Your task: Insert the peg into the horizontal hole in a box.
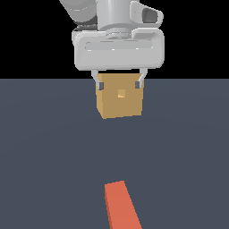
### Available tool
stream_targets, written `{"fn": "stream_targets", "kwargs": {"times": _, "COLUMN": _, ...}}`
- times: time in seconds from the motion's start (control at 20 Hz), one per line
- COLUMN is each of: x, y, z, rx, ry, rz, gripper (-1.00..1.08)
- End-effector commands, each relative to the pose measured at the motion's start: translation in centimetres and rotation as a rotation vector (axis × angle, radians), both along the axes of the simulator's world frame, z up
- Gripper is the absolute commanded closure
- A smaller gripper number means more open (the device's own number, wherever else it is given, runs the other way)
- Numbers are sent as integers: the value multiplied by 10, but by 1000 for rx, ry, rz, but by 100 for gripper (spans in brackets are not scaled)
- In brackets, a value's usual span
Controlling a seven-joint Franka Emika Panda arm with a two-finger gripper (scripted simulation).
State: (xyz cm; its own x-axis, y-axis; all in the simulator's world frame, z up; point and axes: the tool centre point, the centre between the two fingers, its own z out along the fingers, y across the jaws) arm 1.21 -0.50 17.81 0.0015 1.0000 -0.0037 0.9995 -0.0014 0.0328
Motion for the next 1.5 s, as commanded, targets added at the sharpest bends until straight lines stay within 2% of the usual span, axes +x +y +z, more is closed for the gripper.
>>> {"fn": "stream_targets", "kwargs": {"times": 0.0, "x": 0, "y": 0, "z": 0, "rx": 0, "ry": 0, "rz": 0, "gripper": -92}}
{"fn": "stream_targets", "kwargs": {"times": 0.35, "x": -1, "y": -12, "z": -5, "rx": 0, "ry": 1, "rz": 10, "gripper": -92}}
{"fn": "stream_targets", "kwargs": {"times": 0.65, "x": -2, "y": -43, "z": -16, "rx": 0, "ry": 4, "rz": 35, "gripper": -92}}
{"fn": "stream_targets", "kwargs": {"times": 0.9, "x": -3, "y": -82, "z": -30, "rx": 0, "ry": 9, "rz": 67, "gripper": -92}}
{"fn": "stream_targets", "kwargs": {"times": 1.45, "x": 3, "y": -191, "z": -71, "rx": 0, "ry": 21, "rz": 156, "gripper": -92}}
